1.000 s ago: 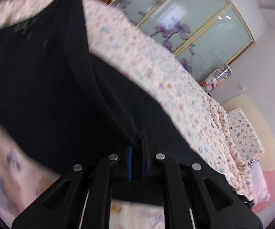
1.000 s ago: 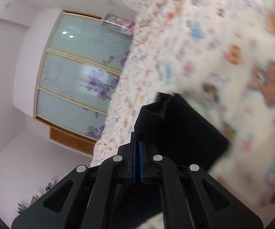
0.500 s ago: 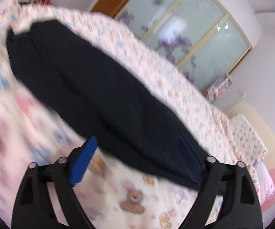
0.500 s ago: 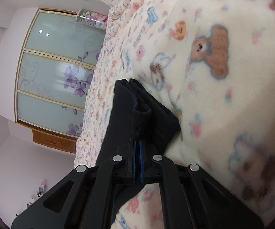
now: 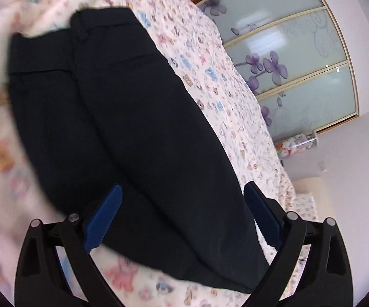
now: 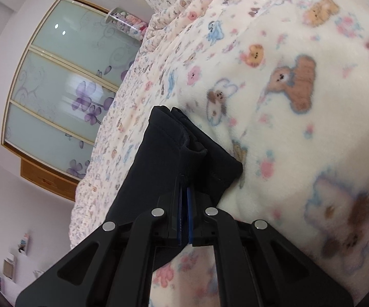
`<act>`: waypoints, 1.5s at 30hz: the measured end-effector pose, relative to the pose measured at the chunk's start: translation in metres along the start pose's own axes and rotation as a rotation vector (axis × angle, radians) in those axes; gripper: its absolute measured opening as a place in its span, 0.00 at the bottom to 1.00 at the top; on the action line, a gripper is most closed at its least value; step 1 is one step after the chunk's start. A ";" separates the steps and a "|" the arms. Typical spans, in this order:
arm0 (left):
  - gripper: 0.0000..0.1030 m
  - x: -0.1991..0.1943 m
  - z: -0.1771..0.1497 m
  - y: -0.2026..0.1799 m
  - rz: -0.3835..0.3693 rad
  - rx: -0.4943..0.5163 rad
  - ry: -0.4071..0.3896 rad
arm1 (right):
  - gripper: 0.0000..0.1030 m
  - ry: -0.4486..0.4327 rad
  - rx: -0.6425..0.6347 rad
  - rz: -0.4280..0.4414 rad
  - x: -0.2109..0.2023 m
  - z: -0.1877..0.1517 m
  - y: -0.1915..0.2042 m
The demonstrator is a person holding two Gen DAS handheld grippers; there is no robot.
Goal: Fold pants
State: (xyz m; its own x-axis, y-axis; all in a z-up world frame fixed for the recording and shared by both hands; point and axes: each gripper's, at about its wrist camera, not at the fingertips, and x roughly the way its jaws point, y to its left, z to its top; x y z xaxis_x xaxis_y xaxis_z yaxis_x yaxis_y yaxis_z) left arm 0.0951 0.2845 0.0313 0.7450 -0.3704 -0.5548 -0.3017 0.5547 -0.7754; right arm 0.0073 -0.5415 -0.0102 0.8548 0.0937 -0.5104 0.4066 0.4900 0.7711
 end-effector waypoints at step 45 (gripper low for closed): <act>0.06 -0.080 -0.012 0.078 0.023 -0.098 -0.304 | 0.03 -0.108 -0.008 0.096 -0.013 0.004 0.006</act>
State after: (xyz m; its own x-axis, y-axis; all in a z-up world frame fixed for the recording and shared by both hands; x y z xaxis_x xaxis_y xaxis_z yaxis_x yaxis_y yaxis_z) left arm 0.0049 0.3485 0.0113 0.8764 -0.1106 -0.4687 -0.3656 0.4807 -0.7971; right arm -0.0003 -0.5428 0.0026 0.9196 0.0474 -0.3900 0.3188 0.4900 0.8113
